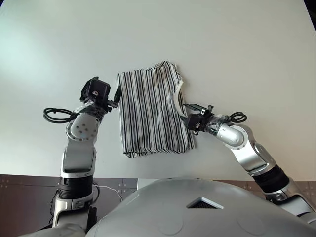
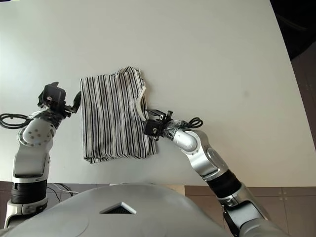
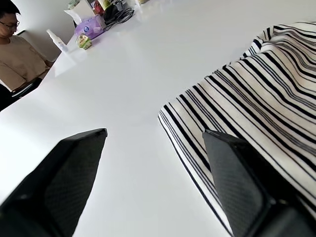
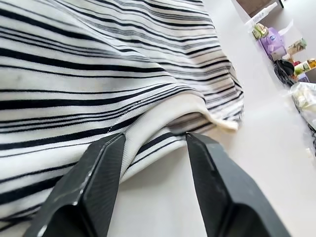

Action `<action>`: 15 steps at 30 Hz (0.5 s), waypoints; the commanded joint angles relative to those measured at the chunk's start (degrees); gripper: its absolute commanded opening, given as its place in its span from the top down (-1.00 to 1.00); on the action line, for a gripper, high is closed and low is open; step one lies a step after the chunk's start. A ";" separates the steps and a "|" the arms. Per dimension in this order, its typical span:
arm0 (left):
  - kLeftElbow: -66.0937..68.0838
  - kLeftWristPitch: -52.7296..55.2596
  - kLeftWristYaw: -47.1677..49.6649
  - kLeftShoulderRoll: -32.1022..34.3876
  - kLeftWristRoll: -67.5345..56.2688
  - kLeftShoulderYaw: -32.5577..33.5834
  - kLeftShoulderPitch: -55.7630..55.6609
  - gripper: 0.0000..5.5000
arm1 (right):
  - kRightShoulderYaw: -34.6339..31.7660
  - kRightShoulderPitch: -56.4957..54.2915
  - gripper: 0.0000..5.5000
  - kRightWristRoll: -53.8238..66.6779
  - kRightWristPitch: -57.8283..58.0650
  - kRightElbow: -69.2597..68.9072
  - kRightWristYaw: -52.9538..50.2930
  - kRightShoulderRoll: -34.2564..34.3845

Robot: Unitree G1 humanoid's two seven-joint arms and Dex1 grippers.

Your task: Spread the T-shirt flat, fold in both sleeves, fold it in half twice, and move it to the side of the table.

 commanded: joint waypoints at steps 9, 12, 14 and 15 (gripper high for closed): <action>-10.50 -12.77 -1.14 4.03 4.98 2.62 15.75 -0.31 | -6.59 15.32 0.17 -1.80 13.24 -15.82 0.25 -2.33; -15.29 -24.48 -5.07 8.08 5.83 9.15 26.30 -0.31 | -18.79 17.02 0.17 2.99 7.65 -23.90 0.82 -6.45; -15.17 -37.06 -7.34 10.72 9.23 15.38 37.30 -0.31 | -27.50 21.18 0.17 8.38 -6.35 -26.87 4.51 -13.87; -14.56 -42.55 -7.87 11.02 10.63 17.87 41.89 -0.31 | -30.81 23.80 0.17 10.05 -13.76 -26.11 5.98 -17.16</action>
